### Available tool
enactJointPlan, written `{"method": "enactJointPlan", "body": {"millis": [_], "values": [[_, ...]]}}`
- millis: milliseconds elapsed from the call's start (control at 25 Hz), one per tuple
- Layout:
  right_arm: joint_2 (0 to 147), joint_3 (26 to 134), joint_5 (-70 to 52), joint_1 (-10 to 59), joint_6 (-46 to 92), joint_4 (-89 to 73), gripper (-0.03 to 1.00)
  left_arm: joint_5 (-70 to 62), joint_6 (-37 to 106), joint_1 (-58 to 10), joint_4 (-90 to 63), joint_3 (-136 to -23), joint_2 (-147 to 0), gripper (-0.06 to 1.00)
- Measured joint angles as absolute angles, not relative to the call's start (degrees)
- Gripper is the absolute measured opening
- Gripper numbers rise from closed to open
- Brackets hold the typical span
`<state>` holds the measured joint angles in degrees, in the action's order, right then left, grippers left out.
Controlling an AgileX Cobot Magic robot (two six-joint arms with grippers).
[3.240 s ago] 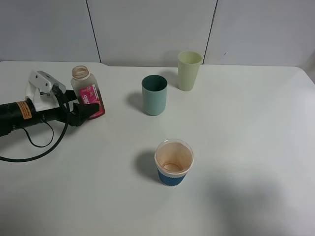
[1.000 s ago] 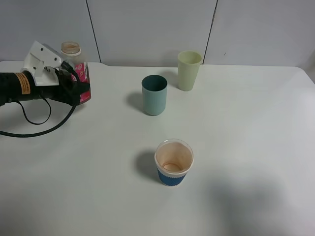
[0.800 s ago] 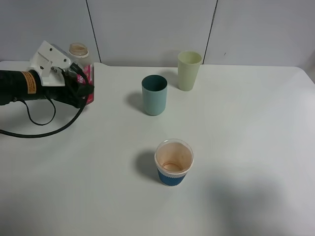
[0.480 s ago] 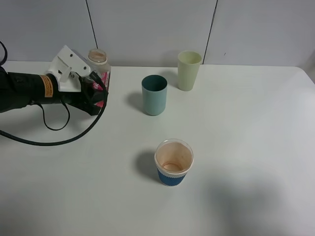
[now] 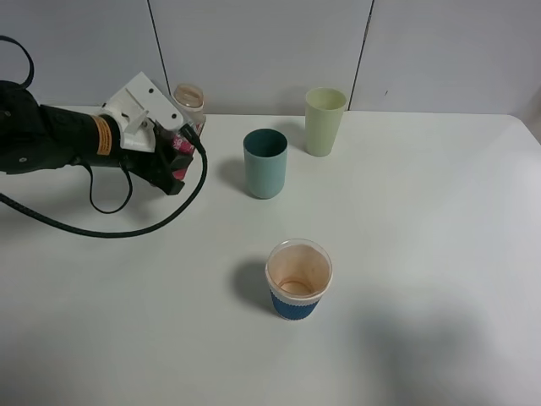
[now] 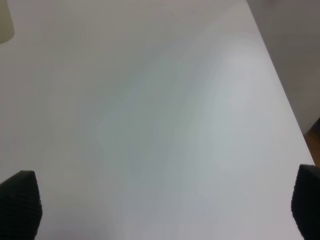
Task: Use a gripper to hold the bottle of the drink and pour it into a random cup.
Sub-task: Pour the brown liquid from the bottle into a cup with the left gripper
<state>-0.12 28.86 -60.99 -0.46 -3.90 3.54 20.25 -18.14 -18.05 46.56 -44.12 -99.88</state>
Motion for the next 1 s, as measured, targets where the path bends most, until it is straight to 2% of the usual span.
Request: {"method": "enactJointPlan", "body": {"millis": [240, 560, 1000], "values": [[-0.12, 28.86, -60.99, -0.46, -3.9, 3.54, 1.0, 14.03, -19.26, -20.52, 48.42, -49.1, -99.74, 0.35], [-0.12, 28.86, -60.99, -0.46, -3.9, 3.54, 1.0, 6.55, -19.45, -22.16, 51.37, -49.98, -99.74, 0.35], [-0.12, 28.86, -60.99, -0.46, -3.9, 3.54, 1.0, 1.94, -19.45, -24.67, 55.14, -53.82, -99.74, 0.35]]}}
